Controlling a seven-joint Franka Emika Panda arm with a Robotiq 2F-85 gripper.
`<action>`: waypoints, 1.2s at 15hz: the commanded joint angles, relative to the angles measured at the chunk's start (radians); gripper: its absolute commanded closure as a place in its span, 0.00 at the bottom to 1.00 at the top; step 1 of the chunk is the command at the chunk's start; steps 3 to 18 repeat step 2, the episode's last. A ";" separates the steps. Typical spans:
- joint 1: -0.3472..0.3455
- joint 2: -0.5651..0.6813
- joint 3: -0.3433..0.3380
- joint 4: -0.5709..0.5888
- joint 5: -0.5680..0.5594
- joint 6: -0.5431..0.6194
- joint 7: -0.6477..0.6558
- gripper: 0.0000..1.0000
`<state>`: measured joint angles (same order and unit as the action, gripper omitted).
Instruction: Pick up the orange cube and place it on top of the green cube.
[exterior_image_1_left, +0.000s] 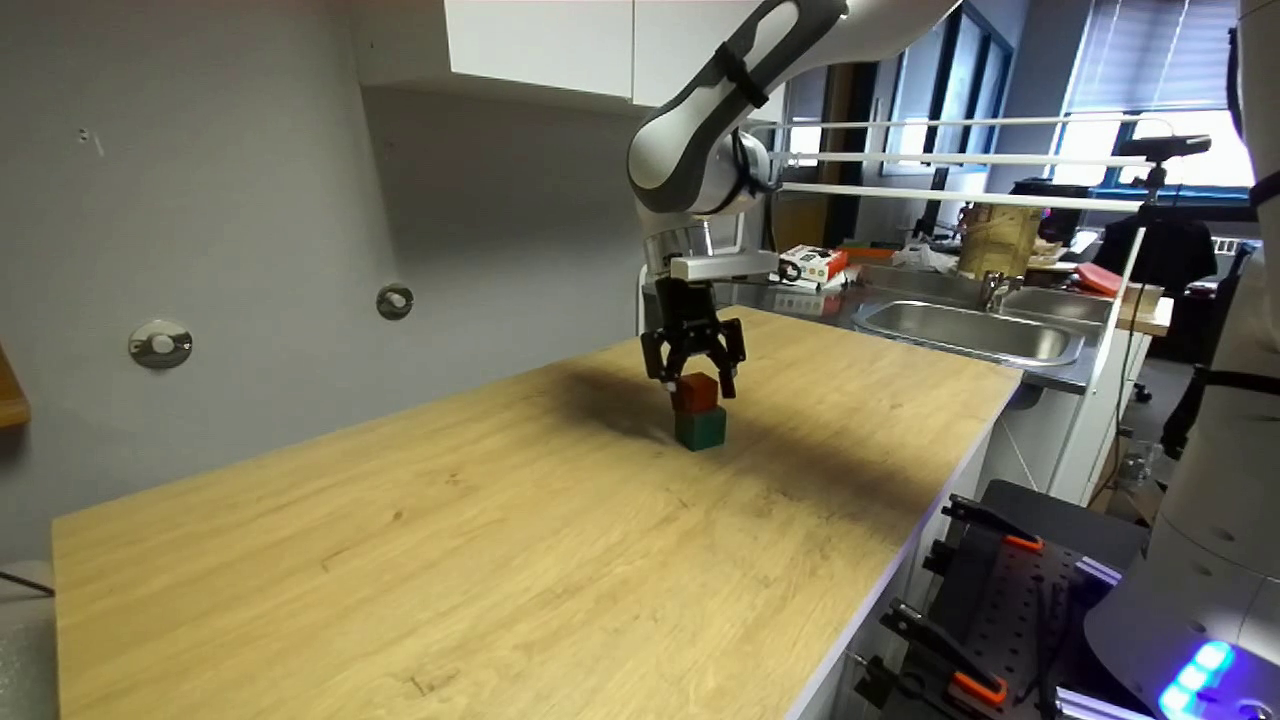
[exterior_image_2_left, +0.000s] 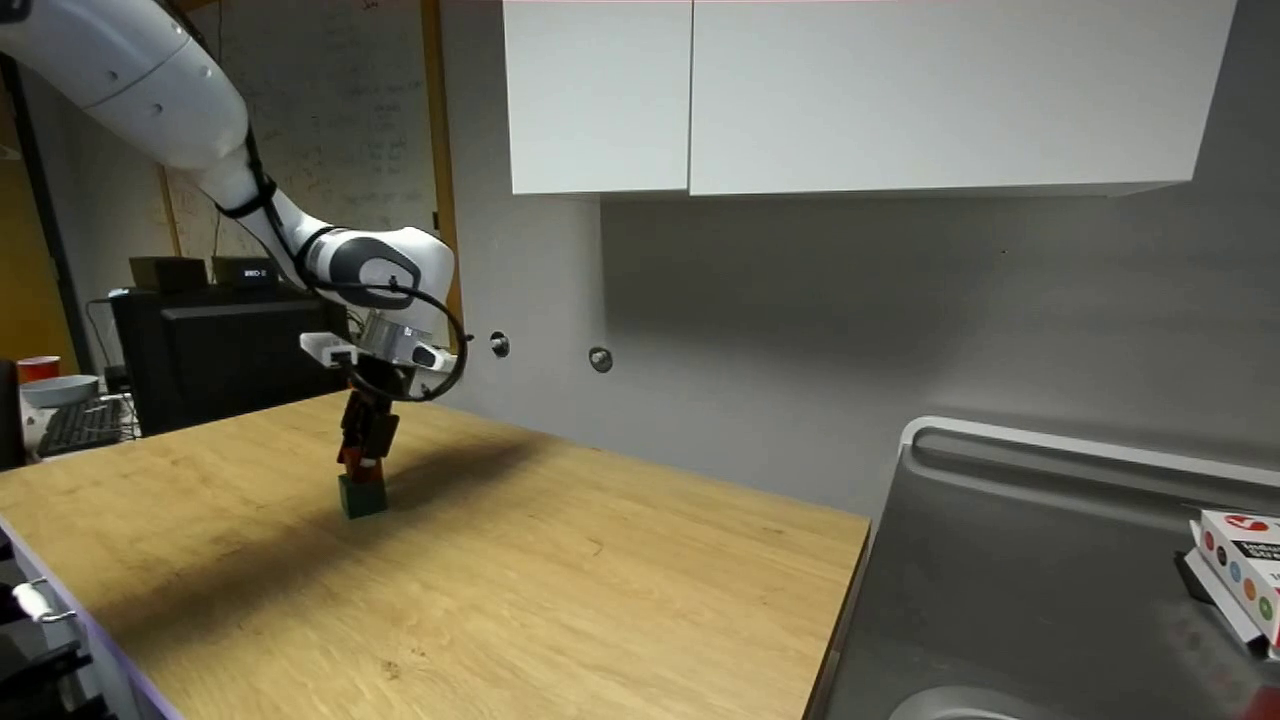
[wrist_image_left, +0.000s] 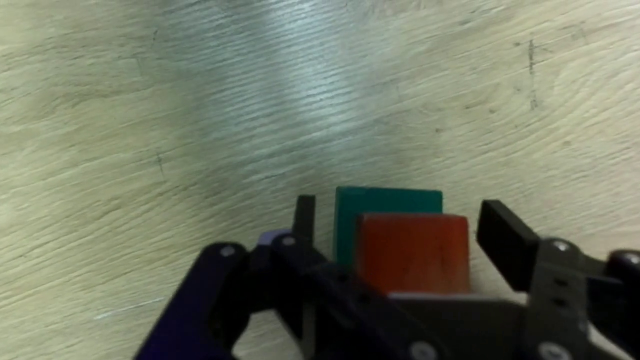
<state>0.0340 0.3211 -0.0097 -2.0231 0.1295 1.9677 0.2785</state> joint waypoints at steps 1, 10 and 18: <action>0.001 0.005 -0.001 0.023 -0.002 -0.028 0.002 0.00; 0.002 0.001 -0.001 0.019 -0.005 -0.025 0.003 0.00; 0.002 0.001 -0.001 0.019 -0.005 -0.025 0.003 0.00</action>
